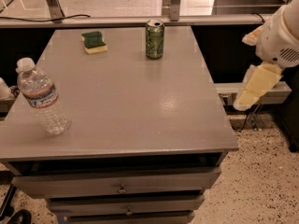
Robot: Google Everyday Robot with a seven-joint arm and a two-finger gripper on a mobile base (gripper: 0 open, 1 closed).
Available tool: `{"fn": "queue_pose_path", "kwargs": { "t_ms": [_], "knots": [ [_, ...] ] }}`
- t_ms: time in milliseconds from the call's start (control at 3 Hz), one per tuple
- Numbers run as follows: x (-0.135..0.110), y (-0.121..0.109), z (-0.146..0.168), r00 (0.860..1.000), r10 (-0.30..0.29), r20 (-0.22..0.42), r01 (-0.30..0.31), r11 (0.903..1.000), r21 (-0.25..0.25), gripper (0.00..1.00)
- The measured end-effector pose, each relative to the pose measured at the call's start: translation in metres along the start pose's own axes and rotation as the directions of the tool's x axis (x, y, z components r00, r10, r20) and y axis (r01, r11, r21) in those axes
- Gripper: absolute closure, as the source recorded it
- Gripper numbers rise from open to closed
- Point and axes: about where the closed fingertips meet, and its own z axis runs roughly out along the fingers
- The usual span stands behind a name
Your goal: Pick green can
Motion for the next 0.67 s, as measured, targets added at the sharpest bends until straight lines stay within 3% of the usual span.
{"fn": "queue_pose_path", "kwargs": {
  "t_ms": [333, 667],
  "knots": [
    [-0.005, -0.05, 0.047, 0.994, 0.031, 0.108, -0.038, 0.9971, 0.066, 0.0],
    [-0.014, -0.098, 0.088, 0.97, 0.082, 0.231, -0.102, 0.9919, 0.076, 0.0]
  ]
}}
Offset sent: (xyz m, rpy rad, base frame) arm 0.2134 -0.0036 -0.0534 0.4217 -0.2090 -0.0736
